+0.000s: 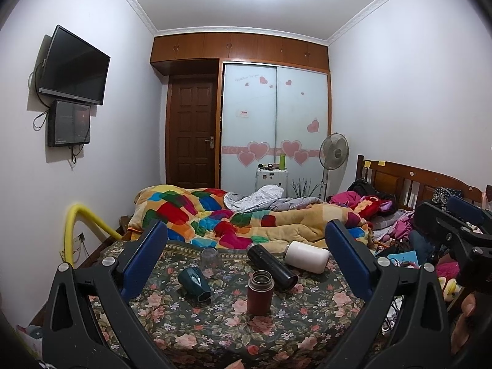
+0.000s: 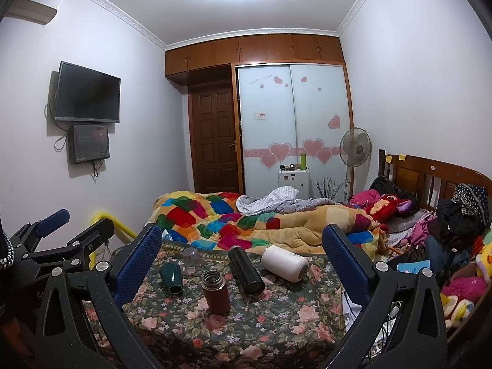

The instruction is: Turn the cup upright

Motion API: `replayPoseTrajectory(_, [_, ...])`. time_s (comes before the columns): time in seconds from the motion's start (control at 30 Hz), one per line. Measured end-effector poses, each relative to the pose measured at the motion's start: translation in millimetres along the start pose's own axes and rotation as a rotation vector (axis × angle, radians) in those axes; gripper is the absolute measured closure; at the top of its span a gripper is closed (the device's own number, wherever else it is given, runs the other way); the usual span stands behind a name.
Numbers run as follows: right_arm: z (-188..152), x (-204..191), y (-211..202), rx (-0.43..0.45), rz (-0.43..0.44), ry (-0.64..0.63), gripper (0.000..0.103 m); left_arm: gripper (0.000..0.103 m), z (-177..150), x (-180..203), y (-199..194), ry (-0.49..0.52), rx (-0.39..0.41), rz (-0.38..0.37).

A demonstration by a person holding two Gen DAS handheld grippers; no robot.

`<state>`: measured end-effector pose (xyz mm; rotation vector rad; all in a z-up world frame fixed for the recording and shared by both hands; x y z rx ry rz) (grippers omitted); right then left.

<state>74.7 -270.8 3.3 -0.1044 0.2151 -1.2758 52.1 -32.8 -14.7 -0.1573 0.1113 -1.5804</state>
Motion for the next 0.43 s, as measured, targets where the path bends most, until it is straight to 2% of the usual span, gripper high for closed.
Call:
replayPoseTrajectory(0.27, [-0.6,0.6,0.2,-0.003,-0.002,-0.002,0.0,0.0,-2.6,-1.0,0.7,-0.007,-0.005,-0.008])
replayPoseTrajectory(0.43, [-4.4,-0.6,2.6,-0.015,0.0,-0.011,0.0,0.0,-6.9,-15.7,5.4,-0.036,-0.017,0.006])
Point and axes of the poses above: each gripper's, at about its wrist camera, not at the fingertips, and y roughly the way its jaws point, x to its right, z to its top, the point moved 9 cm from there along y, roughly the way its jaws point, and after that the axes turned 1 degree about -x, right-handed, at the moved point
